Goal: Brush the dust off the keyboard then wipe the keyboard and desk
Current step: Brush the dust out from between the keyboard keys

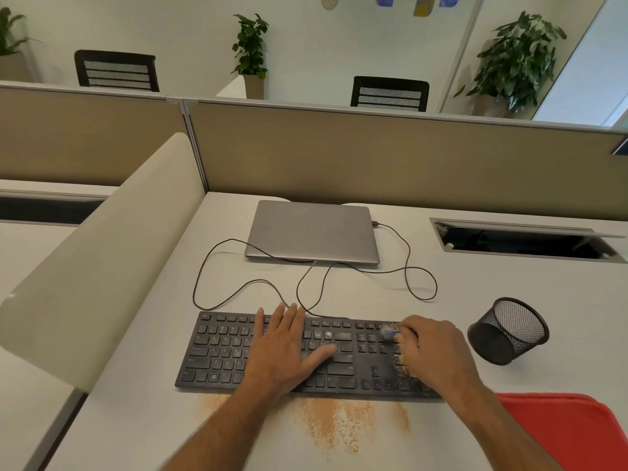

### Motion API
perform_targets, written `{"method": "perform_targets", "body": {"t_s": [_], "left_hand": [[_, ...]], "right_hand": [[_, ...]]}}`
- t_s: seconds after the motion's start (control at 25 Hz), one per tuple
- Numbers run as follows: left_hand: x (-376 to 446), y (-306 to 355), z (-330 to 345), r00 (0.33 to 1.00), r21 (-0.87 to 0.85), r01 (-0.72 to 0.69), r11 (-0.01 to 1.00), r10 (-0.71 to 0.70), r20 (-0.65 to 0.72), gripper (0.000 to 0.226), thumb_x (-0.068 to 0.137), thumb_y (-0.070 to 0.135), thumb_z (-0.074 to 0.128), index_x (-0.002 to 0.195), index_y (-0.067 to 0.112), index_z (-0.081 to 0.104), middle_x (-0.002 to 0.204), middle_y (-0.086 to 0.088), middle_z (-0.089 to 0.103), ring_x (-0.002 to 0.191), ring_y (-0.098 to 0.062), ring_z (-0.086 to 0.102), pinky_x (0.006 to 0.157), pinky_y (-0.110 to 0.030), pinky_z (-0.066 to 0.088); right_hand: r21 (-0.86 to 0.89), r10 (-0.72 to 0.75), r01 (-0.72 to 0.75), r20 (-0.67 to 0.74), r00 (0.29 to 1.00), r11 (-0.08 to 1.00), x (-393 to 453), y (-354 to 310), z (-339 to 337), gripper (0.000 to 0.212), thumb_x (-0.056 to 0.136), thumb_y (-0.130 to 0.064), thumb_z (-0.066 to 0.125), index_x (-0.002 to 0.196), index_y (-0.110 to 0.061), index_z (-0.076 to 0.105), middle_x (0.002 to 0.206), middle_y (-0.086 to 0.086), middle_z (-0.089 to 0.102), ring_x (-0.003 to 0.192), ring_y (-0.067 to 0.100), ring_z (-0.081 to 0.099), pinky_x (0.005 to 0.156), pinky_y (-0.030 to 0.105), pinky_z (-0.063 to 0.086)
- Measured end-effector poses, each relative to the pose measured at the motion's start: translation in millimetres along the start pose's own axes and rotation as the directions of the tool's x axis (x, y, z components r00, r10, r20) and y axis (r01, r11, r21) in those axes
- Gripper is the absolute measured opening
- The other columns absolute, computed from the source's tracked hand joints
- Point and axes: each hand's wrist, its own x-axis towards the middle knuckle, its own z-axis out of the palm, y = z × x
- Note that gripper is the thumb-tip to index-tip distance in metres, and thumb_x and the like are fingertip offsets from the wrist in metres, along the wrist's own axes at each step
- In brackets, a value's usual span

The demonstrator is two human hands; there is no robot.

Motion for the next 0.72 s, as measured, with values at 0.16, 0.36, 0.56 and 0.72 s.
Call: {"method": "perform_targets", "body": {"t_s": [0.16,0.36,0.56,0.72], "left_hand": [[-0.2,2.5,-1.4,0.999,-0.011,0.006,1.0,-0.007,-0.031,0.109,0.079,0.093,0.005,0.158,0.019,0.016,0.167,0.0,0.015,0.155,-0.019,0.003,0.123,-0.053,-0.007],[-2.6,6.0,3.3,0.989,-0.037,-0.045,0.998,0.04,-0.145,0.096,0.081,0.092,0.007,0.14,0.023,0.04,0.148,0.003,0.041,0.145,-0.018,0.028,0.124,-0.054,0.004],[0.0,10.2,3.2,0.98,-0.049,-0.066,0.997,0.055,-0.191,0.1,0.08,0.092,0.002,0.141,0.026,0.046,0.14,0.006,0.046,0.136,-0.014,0.037,0.124,-0.054,0.008],[0.3,9.3,-1.1,0.983,-0.05,-0.069,0.996,0.06,-0.173,0.104,0.077,0.091,-0.003,0.145,0.028,0.044,0.142,0.008,0.045,0.137,-0.013,0.035,0.124,-0.053,0.006]], "right_hand": [[0.158,-0.132,0.117,0.09,0.987,0.981,2.9,-12.4,11.4,0.023,0.095,-0.03,0.049,0.108,-0.03,0.068,0.092,-0.012,0.071,0.078,0.007,0.062,0.072,0.017,0.048],[0.029,0.033,-0.032,-0.034,0.999,0.999,14.7,18.9,-1.2,0.02,0.092,-0.024,0.05,0.095,-0.025,0.07,0.084,-0.006,0.071,0.073,0.012,0.062,0.069,0.03,0.052],[0.183,-0.058,0.044,0.07,0.996,0.982,19.1,17.5,0.9,0.021,0.094,-0.025,0.053,0.103,-0.026,0.071,0.086,-0.012,0.071,0.075,0.004,0.062,0.073,0.023,0.049],[-0.06,-0.012,0.012,-0.002,1.0,0.998,20.7,32.4,-3.2,0.021,0.091,-0.023,0.052,0.096,-0.023,0.072,0.085,-0.007,0.072,0.072,0.011,0.061,0.068,0.027,0.05]]}}
